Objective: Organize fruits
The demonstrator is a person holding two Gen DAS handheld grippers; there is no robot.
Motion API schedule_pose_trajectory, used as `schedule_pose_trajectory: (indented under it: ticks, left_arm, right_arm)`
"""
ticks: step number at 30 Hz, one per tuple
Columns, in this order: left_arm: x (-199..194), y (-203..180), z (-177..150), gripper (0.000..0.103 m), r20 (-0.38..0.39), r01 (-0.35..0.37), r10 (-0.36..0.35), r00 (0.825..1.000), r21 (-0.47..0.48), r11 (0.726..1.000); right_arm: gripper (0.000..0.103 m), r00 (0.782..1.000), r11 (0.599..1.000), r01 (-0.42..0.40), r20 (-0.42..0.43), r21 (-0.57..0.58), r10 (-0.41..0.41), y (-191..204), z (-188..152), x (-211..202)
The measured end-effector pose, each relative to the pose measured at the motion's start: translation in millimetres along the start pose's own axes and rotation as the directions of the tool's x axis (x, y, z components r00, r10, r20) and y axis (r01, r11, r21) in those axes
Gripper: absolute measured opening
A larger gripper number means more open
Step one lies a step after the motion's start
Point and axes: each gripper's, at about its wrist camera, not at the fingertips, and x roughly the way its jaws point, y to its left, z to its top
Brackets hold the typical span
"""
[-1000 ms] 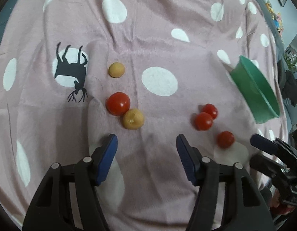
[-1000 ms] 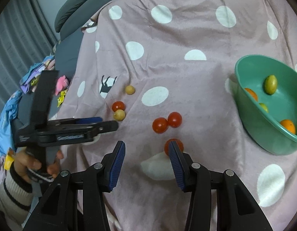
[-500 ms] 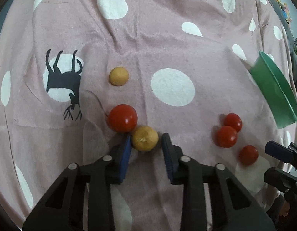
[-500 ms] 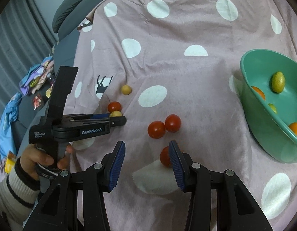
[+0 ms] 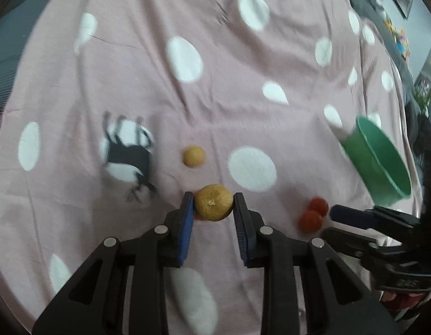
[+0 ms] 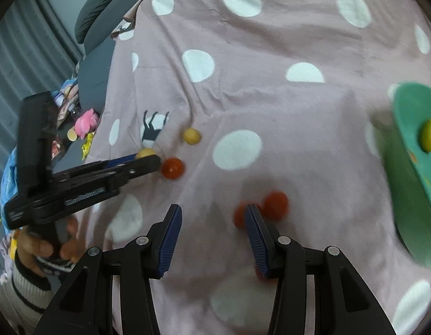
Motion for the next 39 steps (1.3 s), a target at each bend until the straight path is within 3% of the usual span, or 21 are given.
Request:
schedule_pose_trajectory:
  ticks: [7,18,23,29,39]
  left_arm:
    - [-4.7,34.6,8.4,0.027,0.025,-0.004,0.006,1.000,-0.060,0.998]
    - [-2.8,51.8,8.5,0.027,0.023,0.025,-0.022,0.999,-0.102,0.994]
    - [-3.4,50.5,8.4,0.027,0.021,0.027,-0.025,0.999,-0.097,0.995]
    - [-6.0,45.9,8.8,0.027,0.015,0.017,-0.016,1.000,-0.092,0.996]
    - [-21.4,35.0,-8.7,0.028,-0.012,0.001,-0.002,1.000,-0.072,0.997]
  right_arm:
    - [0.047,0.998,0.999,-0.031,-0.049,-0.027,0.029,21.0,44.1,57.1]
    - [0.047,0.989,0.995,0.033,-0.141,-0.092,-0.045,35.2,87.2,132.6]
    - [0.032,0.985,0.984,0.076,-0.138,-0.159,-0.099,43.3,89.4,148.4]
    - [0.028,0.985,0.977,0.079,-0.138,-0.198,-0.107,53.3,82.2,139.1]
    - [0.028,0.996,0.982,0.076,-0.036,-0.173,-0.084,54.8,51.0,50.4]
